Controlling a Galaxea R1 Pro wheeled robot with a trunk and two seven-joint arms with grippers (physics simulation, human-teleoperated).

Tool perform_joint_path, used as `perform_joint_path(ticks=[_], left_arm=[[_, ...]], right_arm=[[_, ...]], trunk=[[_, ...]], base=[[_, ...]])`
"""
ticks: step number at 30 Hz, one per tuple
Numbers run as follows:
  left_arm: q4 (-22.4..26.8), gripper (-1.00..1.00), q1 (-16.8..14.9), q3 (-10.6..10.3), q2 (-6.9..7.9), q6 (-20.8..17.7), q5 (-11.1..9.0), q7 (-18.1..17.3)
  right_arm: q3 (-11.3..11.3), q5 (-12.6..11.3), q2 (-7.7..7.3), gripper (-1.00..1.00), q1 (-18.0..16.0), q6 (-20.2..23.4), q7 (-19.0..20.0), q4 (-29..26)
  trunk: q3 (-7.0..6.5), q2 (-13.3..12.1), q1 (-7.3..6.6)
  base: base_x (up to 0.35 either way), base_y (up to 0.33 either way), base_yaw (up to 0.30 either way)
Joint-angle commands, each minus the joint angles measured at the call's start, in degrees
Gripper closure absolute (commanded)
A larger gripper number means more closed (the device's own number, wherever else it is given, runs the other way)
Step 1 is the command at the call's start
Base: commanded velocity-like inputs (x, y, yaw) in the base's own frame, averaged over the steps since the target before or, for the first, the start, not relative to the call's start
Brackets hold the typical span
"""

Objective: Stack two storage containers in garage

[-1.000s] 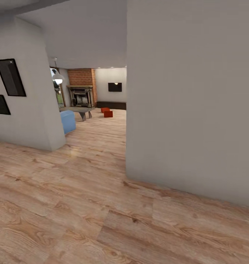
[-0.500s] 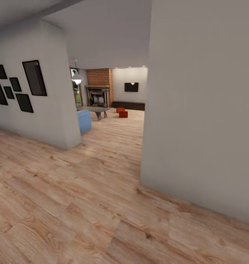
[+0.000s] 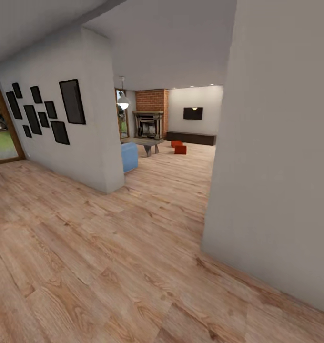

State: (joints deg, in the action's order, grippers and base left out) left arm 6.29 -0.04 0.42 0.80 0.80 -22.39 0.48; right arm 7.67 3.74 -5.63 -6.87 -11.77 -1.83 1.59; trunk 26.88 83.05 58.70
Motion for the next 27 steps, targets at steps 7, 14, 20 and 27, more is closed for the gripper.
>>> perform_joint_path(ticks=[7, 14, 20, 27], left_arm=[[0.0, -1.0, 0.0, 0.0, -0.01, 0.1, -0.2, 0.0], [0.0, -1.0, 0.0, 0.0, -0.01, 0.0, -0.2, 0.0], [0.0, -1.0, 0.0, 0.0, -0.01, 0.0, -0.2, 0.0], [0.0, -1.0, 0.0, 0.0, -0.01, 0.0, -0.2, 0.0]], right_arm=[[0.2, 0.3, 0.08, -1.0, -0.1, -0.3, -0.2, 0.2], [0.2, 0.3, 0.09, -1.0, -0.1, -0.3, -0.2, 0.2], [0.2, 0.3, 0.09, -1.0, -0.1, -0.3, -0.2, 0.2], [0.2, 0.3, 0.09, -1.0, -0.1, -0.3, -0.2, 0.2]], trunk=[[0.05, 0.0, 0.03], [0.05, 0.0, 0.03], [0.05, 0.0, 0.03], [0.05, 0.0, 0.03]], base=[[0.324, 0.0, 0.269], [0.324, 0.0, 0.269], [0.324, 0.0, 0.269], [0.324, 0.0, 0.256]])
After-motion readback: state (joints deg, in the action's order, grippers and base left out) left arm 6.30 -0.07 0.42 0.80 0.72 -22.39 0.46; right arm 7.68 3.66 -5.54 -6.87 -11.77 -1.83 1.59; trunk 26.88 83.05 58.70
